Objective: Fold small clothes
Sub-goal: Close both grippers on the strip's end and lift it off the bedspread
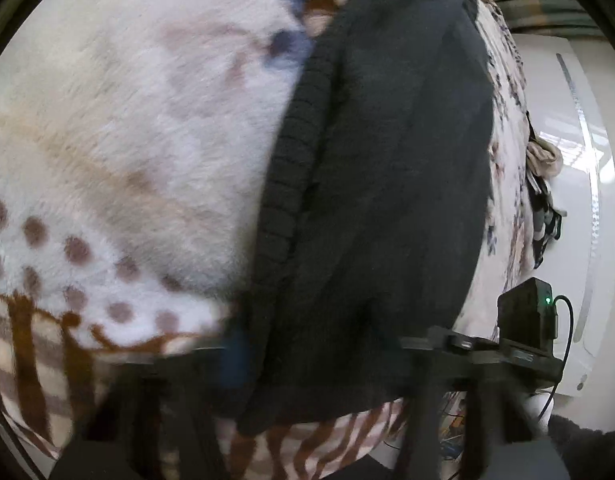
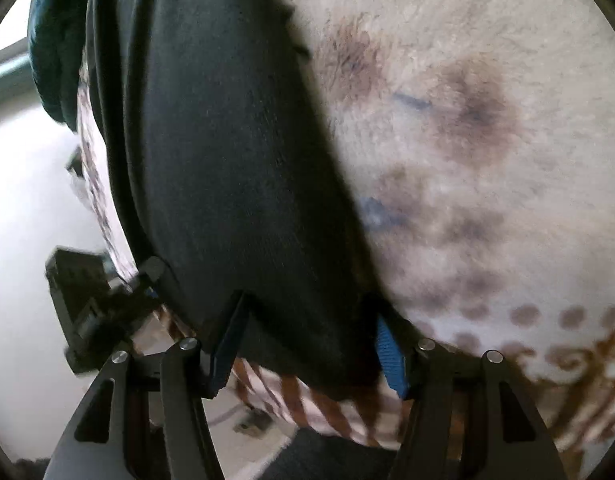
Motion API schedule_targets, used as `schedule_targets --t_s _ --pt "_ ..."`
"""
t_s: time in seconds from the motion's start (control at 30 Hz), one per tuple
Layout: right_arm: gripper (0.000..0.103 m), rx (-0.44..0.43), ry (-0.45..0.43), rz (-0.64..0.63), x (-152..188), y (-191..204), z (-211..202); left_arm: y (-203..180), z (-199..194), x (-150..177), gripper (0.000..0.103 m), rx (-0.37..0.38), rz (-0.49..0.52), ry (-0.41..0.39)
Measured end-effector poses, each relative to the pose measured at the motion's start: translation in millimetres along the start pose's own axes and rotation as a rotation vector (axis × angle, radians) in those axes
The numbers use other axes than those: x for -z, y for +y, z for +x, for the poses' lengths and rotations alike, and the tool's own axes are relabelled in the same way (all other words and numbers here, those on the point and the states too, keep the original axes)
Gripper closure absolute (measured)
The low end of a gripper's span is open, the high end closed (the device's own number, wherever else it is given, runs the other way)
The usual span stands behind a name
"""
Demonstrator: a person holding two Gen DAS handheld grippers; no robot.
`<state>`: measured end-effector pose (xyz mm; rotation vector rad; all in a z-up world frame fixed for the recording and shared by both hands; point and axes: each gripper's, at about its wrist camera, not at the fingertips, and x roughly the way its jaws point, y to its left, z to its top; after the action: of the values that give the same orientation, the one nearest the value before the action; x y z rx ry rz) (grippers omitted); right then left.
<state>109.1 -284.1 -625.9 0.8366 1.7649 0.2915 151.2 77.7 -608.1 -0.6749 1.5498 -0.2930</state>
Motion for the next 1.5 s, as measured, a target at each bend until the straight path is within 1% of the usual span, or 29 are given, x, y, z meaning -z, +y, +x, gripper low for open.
schedule_targets --t_s 0.03,0.07,0.23,0.33,0.4,0.47,0.53,0.63,0.7,0.73,0.77,0.8,0.83,0.87,0.9,0.93,1.0,1.03,1.07,1.1,1.13,1.17,1.2,1.23,1.27,1.33,1.4,1.47,1.5 --pt "0.069 0.003 -0.018 0.013 -0.1 2.2 -0.1 -3.1 -2.5 0.9 0.095 0.006 -0.008 -0.003" --pt "0.092 -0.018 -0.023 0.019 0.9 2.9 -2.5 -5.8 -7.9 2.0 0.095 0.01 -0.015 -0.012" --pt "0.094 -0.066 -0.065 0.036 8.2 16.5 -20.3 -21.7 -40.0 7.9 0.095 0.064 -0.027 -0.046" --pt "0.094 -0.097 -0.103 0.008 16.0 41.4 -45.8 -42.6 -66.0 3.3 0.095 0.102 -0.015 -0.075" --pt "0.094 -0.126 -0.124 -0.003 15.2 51.3 -66.4 -61.4 -86.7 -7.7 0.095 0.14 -0.008 -0.11" --pt "0.094 -0.152 -0.156 -0.02 9.8 72.0 -90.4 -83.3 -99.5 -24.3 0.095 0.177 0.005 -0.146" --pt "0.094 -0.164 -0.192 -0.042 -1.2 88.7 -115.0 -104.6 -113.8 -55.1 0.095 0.238 0.009 -0.183" --pt "0.095 -0.191 -0.262 -0.094 -44.4 131.0 -152.8 -128.5 -119.3 -108.5 0.095 0.294 0.02 -0.225" --pt "0.095 -0.201 -0.303 -0.126 -76.0 156.3 -168.7 -146.3 -119.2 -153.4 0.095 0.302 0.048 -0.264" --pt "0.095 -0.194 -0.33 -0.142 -95.3 167.2 -179.0 -154.8 -116.7 -179.8 0.095 0.31 0.061 -0.28" --pt "0.095 -0.185 -0.362 -0.167 -119.8 179.8 -189.4 -158.2 -114.7 -197.2 0.095 0.306 0.067 -0.29" --pt "0.095 -0.174 -0.393 -0.179 -144.8 191.1 -197.4 -165.1 -108.7 -229.2 0.095 0.307 0.074 -0.299" --pt "0.095 -0.167 -0.421 -0.185 -173.1 203.7 -203.4 -168.9 -104.6 -245.9 0.095 0.309 0.077 -0.303" --pt "0.095 -0.155 -0.443 -0.197 -199.2 215.8 -207.0 -171.6 -96.7 -276.9 0.095 0.299 0.081 -0.306" --pt "0.095 -0.137 -0.466 -0.201 -219.3 225.6 -209.9 -171.7 -89.4 -301.2 0.095 0.29 0.079 -0.309" --pt "0.095 -0.125 -0.483 -0.204 -248.6 235.3 -212.7 -171.6 -80.9 -324.7 0.095 0.292 0.078 -0.303" --pt "0.095 -0.112 -0.505 -0.191 -295.4 243.0 -222.1 -171.2 -62.4 -368.1 0.095 0.266 0.071 -0.29" --pt "0.095 -0.109 -0.501 -0.185 -317.6 244.0 -225.3 -168.5 -55.7 -379.8 0.094 0.257 0.062 -0.276" --pt "0.095 -0.1 -0.498 -0.17 -349.3 250.5 -222.2 -165.3 -42.3 -402.0 0.09 0.259 0.041 -0.24" --pt "0.094 -0.085 -0.48 -0.156 -372.4 253.3 -218.6 -162.7 -36.1 -413.4 0.082 0.263 0.028 -0.222" --pt "0.09 -0.083 -0.461 -0.134 -393.9 251.2 -212.6 -159.4 -32.0 -423.3 0.08 0.276 0.017 -0.218" --pt "0.088 -0.086 -0.449 -0.116 -408.2 247.6 -206.4 -155.0 -30.7 -433.2 0.078 0.313 0.008 -0.23" --pt "0.088 -0.095 -0.44 -0.091 -425.4 244.1 -202.0 -153.2 -33.2 -439.9 0.062 0.327 0.001 -0.243" --pt "0.082 -0.116 -0.445 -0.071 -436.2 239.3 -201.6 -150.9 -36.9 -441.7 0.045 0.336 -0.006 -0.252" --pt "0.063 -0.128 -0.455 -0.064 -436.9 236.5 -202.8 -146.8 -41.3 -443.1 0.043 0.357 -0.01 -0.272" --pt "0.042 -0.123 -0.488 -0.053 -437.6 230.5 -209.8 -144.2 -47.1 -443.1 0.042 0.342 -0.006 -0.279" --pt "0.042 -0.1 -0.503 -0.088 -431.5 226.1 -215.7 -146.3 -47.4 -442.3 0.042 0.271 0.054 -0.281" --pt "0.042 -0.014 -0.49 -0.117 -427.3 220.2 -213.2 -154.3 -38.0 -442.3 0.042 0.145 0.148 -0.275" --pt "0.042 0.026 -0.491 -0.13 -426.7 216.5 -209.4 -157.9 -28.3 -442.7 0.042 0.09 0.186 -0.255"
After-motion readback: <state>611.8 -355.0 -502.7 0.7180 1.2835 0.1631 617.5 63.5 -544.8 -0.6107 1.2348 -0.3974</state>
